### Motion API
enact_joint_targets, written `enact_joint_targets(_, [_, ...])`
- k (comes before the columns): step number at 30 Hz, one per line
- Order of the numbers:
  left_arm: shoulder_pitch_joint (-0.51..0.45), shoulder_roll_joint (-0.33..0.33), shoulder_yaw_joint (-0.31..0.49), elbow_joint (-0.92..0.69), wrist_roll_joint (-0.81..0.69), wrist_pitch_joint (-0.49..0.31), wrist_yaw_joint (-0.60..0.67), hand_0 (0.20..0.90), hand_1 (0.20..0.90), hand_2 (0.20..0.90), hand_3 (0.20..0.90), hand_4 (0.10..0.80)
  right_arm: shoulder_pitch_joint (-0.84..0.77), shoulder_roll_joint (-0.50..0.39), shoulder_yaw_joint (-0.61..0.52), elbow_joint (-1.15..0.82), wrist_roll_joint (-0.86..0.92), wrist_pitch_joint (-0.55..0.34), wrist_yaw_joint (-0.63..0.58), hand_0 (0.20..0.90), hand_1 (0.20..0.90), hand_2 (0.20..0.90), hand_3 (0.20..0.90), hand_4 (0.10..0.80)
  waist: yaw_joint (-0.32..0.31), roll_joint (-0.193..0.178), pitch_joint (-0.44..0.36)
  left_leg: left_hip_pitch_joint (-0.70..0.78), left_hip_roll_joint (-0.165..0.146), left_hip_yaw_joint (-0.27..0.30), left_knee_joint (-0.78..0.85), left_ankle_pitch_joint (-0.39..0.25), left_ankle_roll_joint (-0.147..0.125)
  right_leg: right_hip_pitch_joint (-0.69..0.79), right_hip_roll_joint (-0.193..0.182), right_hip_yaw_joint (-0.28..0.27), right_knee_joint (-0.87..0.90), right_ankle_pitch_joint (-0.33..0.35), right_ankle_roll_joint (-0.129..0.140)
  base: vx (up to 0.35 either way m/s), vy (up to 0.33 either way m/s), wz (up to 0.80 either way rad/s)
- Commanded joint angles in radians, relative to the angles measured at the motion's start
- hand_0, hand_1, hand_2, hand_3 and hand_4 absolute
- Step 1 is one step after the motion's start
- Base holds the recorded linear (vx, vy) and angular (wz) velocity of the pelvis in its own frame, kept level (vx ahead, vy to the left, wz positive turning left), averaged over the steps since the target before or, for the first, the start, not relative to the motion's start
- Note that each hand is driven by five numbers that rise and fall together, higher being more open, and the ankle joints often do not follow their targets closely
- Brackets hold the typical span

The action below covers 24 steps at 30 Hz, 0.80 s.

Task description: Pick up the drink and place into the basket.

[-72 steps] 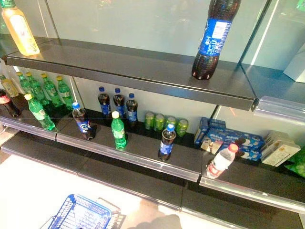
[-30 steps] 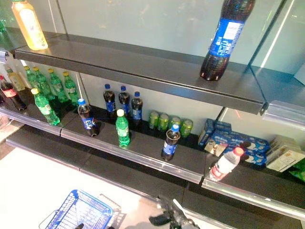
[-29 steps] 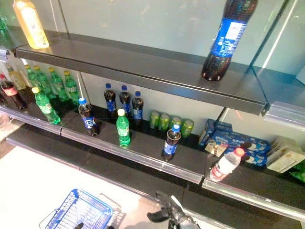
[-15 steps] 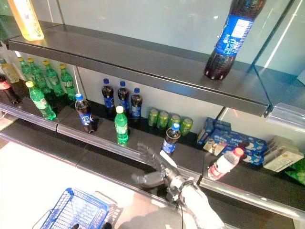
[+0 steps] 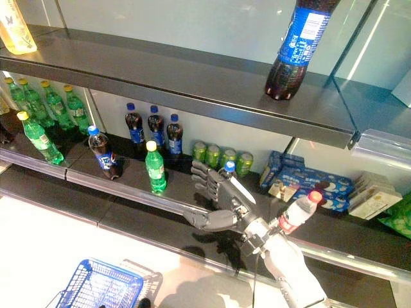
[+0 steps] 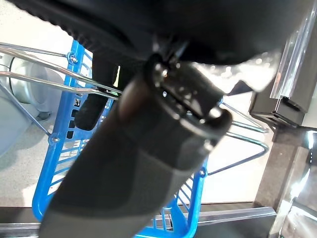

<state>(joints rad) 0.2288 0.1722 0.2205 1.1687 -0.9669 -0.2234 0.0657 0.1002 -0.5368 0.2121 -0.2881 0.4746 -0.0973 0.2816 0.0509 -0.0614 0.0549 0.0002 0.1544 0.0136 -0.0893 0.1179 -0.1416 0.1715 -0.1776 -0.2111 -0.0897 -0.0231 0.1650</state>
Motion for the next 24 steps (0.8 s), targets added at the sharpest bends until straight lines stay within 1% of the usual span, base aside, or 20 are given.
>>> enact_joint_targets(1, [-0.064,-0.016,-0.032,0.023,0.030,-0.069,-0.074,0.300,0.300,0.300,0.200,0.100,-0.127,0.009,-0.098,-0.155,0.084,-0.150,-0.015,0.900,0.900,0.900,0.900,0.800,0.011,0.009,-0.020,0.077,0.038,0.039,0.002,-0.084,0.022,-0.056,-0.051,-0.018,0.002,0.076,-0.003,0.000,0.000,0.00])
enact_joint_targets(4, [-0.066,-0.016,-0.027,0.020,0.033,-0.064,-0.072,0.300,0.300,0.300,0.200,0.100,-0.122,0.010,-0.125,-0.164,0.094,-0.171,-0.020,0.900,0.900,0.900,0.900,0.800,0.008,0.009,-0.022,0.075,0.039,0.041,0.002,-0.083,0.020,-0.058,-0.053,-0.018,0.002,0.076,-0.001,0.000,0.000,0.00])
enact_joint_targets(8, [-0.067,-0.017,-0.025,0.022,0.031,-0.065,-0.068,0.300,0.300,0.300,0.200,0.100,-0.112,0.011,-0.155,-0.171,0.116,-0.192,-0.073,0.900,0.900,0.900,0.900,0.800,0.003,0.008,-0.026,0.076,0.040,0.045,0.002,-0.083,0.020,-0.059,-0.053,-0.016,0.002,0.076,-0.001,0.000,0.000,0.00])
enact_joint_targets(9, [-0.069,-0.019,-0.022,0.028,0.031,-0.067,-0.069,0.300,0.300,0.300,0.200,0.100,-0.106,0.019,-0.165,-0.160,0.096,-0.201,-0.103,0.900,0.900,0.900,0.900,0.800,0.000,0.008,-0.027,0.078,0.041,0.047,0.002,-0.083,0.020,-0.058,-0.053,-0.015,0.002,0.077,-0.001,0.000,0.000,0.00])
enact_joint_targets(10, [-0.069,-0.019,-0.022,0.028,0.030,-0.067,-0.069,0.300,0.300,0.300,0.200,0.100,-0.106,0.020,-0.165,-0.159,0.093,-0.201,-0.107,0.900,0.900,0.900,0.900,0.800,0.000,0.009,-0.027,0.078,0.041,0.048,0.002,-0.083,0.020,-0.058,-0.053,-0.015,0.002,0.077,-0.001,0.000,0.000,0.00])
enact_joint_targets(13, [-0.070,-0.024,-0.020,0.028,0.026,-0.070,-0.066,0.300,0.300,0.300,0.200,0.100,-0.089,0.029,-0.179,-0.142,0.021,-0.198,-0.194,0.900,0.900,0.900,0.900,0.800,-0.005,0.009,-0.028,0.077,0.042,0.050,0.002,-0.082,0.021,-0.060,-0.052,-0.012,0.002,0.078,-0.002,0.000,0.000,0.00])
enact_joint_targets(15, [-0.069,-0.027,-0.017,0.027,0.026,-0.072,-0.067,0.300,0.300,0.300,0.200,0.100,-0.077,0.032,-0.188,-0.131,-0.021,-0.192,-0.232,0.900,0.900,0.900,0.900,0.800,-0.009,0.010,-0.027,0.079,0.042,0.052,0.002,-0.082,0.021,-0.061,-0.052,-0.009,0.002,0.078,-0.002,0.000,0.000,0.00])
enact_joint_targets(18, [-0.069,-0.030,-0.012,0.024,0.021,-0.071,-0.064,0.300,0.300,0.300,0.200,0.100,-0.055,0.022,-0.204,-0.107,-0.104,-0.186,-0.325,0.900,0.900,0.900,0.900,0.800,-0.015,0.009,-0.023,0.081,0.043,0.054,0.002,-0.082,0.022,-0.061,-0.053,-0.005,0.002,0.079,-0.002,0.000,0.000,0.00])
enact_joint_targets(19, [-0.069,-0.030,-0.012,0.025,0.021,-0.072,-0.064,0.300,0.300,0.300,0.200,0.100,-0.054,0.021,-0.205,-0.107,-0.105,-0.186,-0.330,0.900,0.900,0.900,0.900,0.800,-0.015,0.009,-0.023,0.081,0.043,0.055,0.002,-0.082,0.022,-0.061,-0.053,-0.005,0.002,0.079,-0.002,0.022,0.011,-0.08])
enact_joint_targets(22, [-0.065,-0.034,-0.009,0.024,0.020,-0.071,-0.060,0.300,0.300,0.300,0.200,0.100,-0.034,0.028,-0.229,-0.098,-0.122,-0.197,-0.423,0.900,0.900,0.900,0.900,0.800,-0.020,0.009,-0.019,0.084,0.044,0.058,0.002,-0.084,0.024,-0.062,-0.054,-0.001,0.002,0.079,-0.001,0.029,0.009,-0.13])
enact_joint_targets(24, [-0.061,-0.038,-0.009,0.019,0.022,-0.069,-0.055,0.300,0.300,0.300,0.200,0.100,-0.025,0.034,-0.236,-0.096,-0.142,-0.201,-0.448,0.900,0.900,0.900,0.900,0.800,-0.022,0.010,-0.018,0.087,0.044,0.059,0.002,-0.085,0.025,-0.062,-0.055,0.002,0.002,0.079,0.000,0.034,0.011,-0.04])
